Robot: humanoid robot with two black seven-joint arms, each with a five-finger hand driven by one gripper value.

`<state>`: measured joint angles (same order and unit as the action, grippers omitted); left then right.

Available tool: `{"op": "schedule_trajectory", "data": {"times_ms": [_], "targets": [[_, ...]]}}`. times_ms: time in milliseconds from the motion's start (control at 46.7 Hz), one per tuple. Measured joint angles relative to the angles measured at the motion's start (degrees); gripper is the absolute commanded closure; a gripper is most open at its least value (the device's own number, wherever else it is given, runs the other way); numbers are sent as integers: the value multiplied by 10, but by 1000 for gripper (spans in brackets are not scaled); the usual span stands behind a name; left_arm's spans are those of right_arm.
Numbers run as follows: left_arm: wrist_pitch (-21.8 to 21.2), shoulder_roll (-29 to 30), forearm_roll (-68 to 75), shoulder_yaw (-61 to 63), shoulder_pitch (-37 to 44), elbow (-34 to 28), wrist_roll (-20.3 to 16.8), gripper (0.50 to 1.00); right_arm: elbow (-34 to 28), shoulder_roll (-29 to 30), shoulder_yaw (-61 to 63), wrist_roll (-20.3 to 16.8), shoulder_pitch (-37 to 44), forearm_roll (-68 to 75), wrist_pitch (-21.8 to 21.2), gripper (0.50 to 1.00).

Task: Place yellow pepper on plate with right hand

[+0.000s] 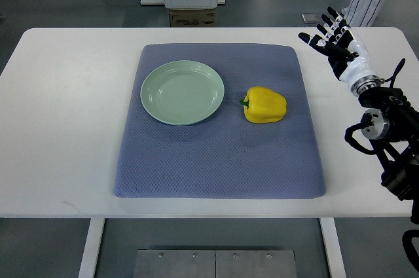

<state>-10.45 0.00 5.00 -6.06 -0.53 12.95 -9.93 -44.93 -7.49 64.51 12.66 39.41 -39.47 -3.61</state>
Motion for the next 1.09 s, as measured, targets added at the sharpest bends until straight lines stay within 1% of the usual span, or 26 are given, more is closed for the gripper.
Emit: {"op": "schedule_trajectory", "data": {"times_ms": [686,986,1093], "targets": [[0,0,0,0,0,0,0,500,-1,-2,-1,-1,8,0,-1,500],[0,0,0,0,0,0,0,500,-1,-3,-19,0,14,0,0,502],[0,0,0,0,0,0,0,500,-2,-12,-32,0,14,0,0,504]]}}
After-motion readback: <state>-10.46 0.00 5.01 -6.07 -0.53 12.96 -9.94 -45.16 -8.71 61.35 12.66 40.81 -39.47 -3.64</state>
